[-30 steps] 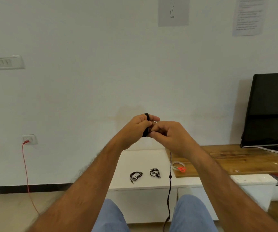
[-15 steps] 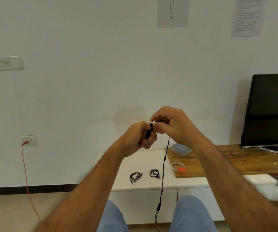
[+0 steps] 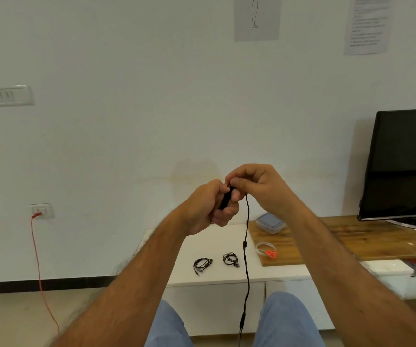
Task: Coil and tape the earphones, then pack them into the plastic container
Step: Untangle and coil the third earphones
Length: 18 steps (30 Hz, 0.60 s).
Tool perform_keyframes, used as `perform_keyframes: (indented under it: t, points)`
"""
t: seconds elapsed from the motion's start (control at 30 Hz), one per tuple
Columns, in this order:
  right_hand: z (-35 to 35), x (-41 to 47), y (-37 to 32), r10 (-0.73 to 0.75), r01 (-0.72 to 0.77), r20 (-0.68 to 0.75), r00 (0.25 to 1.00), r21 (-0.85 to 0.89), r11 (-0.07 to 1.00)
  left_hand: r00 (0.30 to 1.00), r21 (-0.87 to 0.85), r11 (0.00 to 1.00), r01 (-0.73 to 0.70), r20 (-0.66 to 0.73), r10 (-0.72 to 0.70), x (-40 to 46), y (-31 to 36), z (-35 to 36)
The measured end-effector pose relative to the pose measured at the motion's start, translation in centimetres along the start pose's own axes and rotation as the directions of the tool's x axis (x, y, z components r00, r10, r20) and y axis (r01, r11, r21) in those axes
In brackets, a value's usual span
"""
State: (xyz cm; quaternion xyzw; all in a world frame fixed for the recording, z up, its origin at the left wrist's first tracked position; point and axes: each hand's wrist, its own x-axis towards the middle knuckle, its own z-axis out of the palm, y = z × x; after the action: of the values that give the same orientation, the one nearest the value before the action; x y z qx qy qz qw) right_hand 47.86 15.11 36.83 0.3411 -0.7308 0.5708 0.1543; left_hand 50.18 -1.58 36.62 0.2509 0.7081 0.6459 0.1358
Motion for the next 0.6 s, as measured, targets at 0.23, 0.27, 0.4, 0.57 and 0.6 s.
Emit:
perform_keyframes:
  t: [0.23, 0.27, 0.4, 0.57, 0.6]
  points:
    - [0.1, -0.3, 1.4, 0.082, -0.098, 0.060, 0.995, 0.348, 0.932, 0.999, 0.039, 0.999, -0.038, -0.035, 0.039, -0.2, 0.1, 0.5]
    - [0.1, -0.3, 1.5, 0.078, -0.095, 0.061, 0.995, 0.371, 0.924, 0.998, 0.041, 0.998, -0.050, -0.046, 0.052, -0.2, 0.1, 0.5]
    - [0.0, -0.4, 1.6, 0.048, -0.078, 0.081, 0.996, 0.431, 0.899, 0.990, 0.028, 0.995, -0.098, -0.103, 0.100, -0.2, 0.1, 0.4]
    - [0.1, -0.4, 1.6, 0.067, -0.099, 0.091, 0.994, 0.415, 0.904, 0.983, 0.031, 0.993, -0.116, -0.140, 0.119, -0.4, 0.1, 0.1]
    - [0.2, -0.4, 1.6, 0.071, -0.101, 0.089, 0.994, 0.407, 0.908, 0.983, 0.035, 0.992, -0.119, -0.138, 0.123, -0.5, 0.1, 0.1]
